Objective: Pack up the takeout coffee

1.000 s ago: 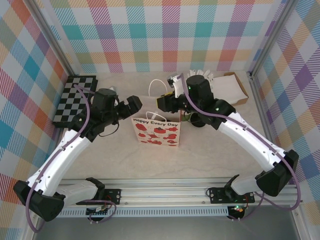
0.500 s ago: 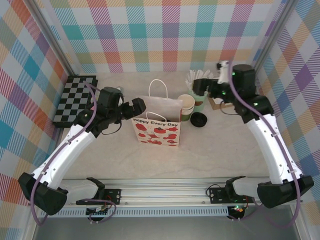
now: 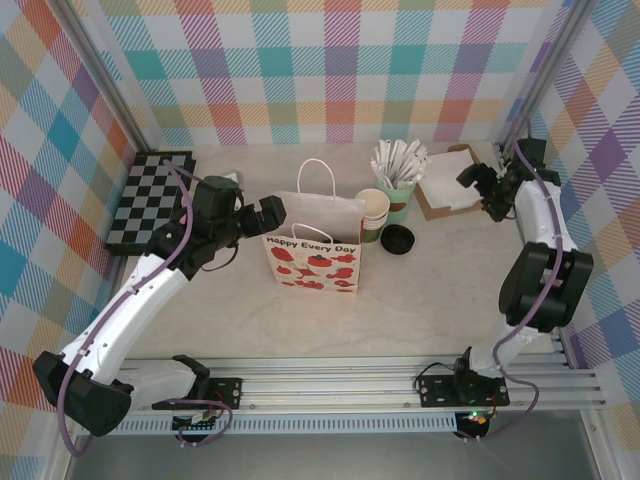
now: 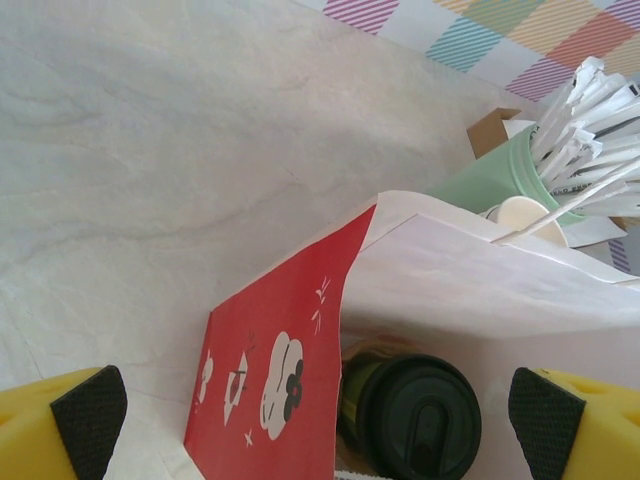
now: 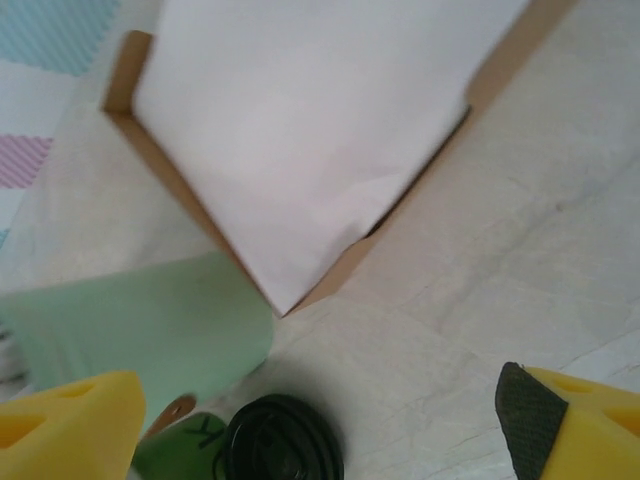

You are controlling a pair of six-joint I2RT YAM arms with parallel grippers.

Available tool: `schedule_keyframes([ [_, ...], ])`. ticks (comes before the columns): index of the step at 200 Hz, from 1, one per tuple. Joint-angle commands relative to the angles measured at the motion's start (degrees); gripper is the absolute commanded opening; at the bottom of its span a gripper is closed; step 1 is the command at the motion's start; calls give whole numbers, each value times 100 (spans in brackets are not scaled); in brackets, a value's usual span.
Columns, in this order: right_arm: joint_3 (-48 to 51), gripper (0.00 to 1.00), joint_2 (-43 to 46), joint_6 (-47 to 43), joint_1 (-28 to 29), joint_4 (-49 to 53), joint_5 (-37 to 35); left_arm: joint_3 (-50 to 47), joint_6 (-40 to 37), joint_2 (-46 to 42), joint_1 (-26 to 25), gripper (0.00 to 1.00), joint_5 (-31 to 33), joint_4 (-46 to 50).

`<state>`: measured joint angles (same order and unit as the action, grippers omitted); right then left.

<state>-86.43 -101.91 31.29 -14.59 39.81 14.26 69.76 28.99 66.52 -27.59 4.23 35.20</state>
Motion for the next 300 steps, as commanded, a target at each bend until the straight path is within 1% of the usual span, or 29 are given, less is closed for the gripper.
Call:
schedule_keyframes([
  [1,-412,86,-475,925,44,-52,214,-85,-269,-81,81,100,256,-266],
  [13,-339,81,-669,1085,50,-358,-110,-98,-285,-64,83,100,371,-255],
  [26,-374,75,-879,1146,56,-603,-133,-129,-298,-61,81,100,452,-244],
  [38,-477,72,-1053,1194,61,-666,-152,-153,-302,-52,83,100,522,-237],
  [45,-541,67,-1151,1196,69,-701,-253,-172,-298,-43,80,100,559,-242],
  [60,-698,62,-1340,1146,70,-648,-482,-177,-306,2,80,100,604,-266],
  [93,-862,58,-1644,1014,79,-602,-639,-85,-324,155,81,100,597,-269],
  [137,-939,58,-1785,941,86,-730,-617,-9,-333,218,79,100,630,-234],
  [164,-1017,48,-1854,871,97,-815,-596,-2,-337,252,79,100,612,-232],
  [232,-1235,48,-2081,791,105,-731,-653,38,-326,304,80,100,606,-180],
  [252,-1178,53,-2049,833,114,-737,-670,38,-323,297,81,100,607,-168],
  [300,-987,55,-1908,886,121,-808,-722,43,-298,299,80,100,580,-199],
])
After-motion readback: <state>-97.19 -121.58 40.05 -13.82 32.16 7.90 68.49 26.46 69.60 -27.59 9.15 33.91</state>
